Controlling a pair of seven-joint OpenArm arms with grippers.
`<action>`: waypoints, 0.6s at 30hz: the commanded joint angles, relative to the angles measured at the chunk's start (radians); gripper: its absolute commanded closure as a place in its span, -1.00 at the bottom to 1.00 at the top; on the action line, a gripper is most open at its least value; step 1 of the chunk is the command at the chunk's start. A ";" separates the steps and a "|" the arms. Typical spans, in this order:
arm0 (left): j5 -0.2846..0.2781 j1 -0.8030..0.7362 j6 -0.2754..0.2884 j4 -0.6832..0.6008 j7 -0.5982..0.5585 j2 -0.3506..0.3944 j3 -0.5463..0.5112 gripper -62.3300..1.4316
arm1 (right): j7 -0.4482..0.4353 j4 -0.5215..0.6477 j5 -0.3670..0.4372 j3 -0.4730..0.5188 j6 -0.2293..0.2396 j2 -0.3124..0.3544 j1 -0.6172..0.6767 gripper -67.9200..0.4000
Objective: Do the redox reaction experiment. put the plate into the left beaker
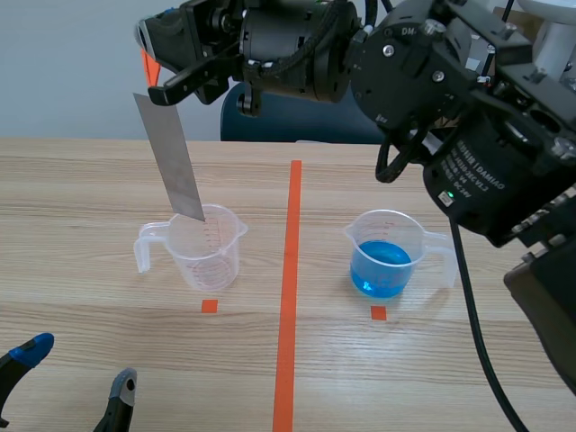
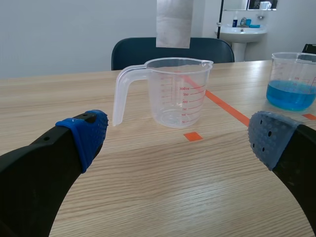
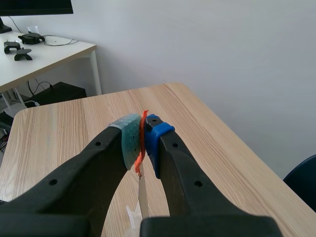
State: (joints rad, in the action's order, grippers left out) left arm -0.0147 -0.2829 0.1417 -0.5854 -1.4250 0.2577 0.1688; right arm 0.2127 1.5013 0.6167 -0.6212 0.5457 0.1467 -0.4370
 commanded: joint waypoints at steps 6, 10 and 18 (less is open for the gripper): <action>0.000 0.000 -0.001 -0.018 -0.014 0.009 -0.005 -0.93 | -0.051 -0.066 0.010 0.012 0.001 -0.003 -0.023 0.98; 0.000 0.000 -0.001 -0.018 -0.014 0.009 -0.005 -0.93 | -0.086 -0.104 -0.012 0.011 0.001 -0.006 -0.023 0.98; 0.000 0.000 -0.001 -0.018 -0.014 0.009 -0.005 -0.93 | -0.123 -0.134 -0.042 -0.019 0.001 -0.006 -0.023 0.98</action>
State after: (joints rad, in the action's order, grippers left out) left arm -0.0147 -0.2829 0.1417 -0.5854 -1.4250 0.2577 0.1688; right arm 0.1085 1.3567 0.5655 -0.6308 0.5453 0.1467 -0.4370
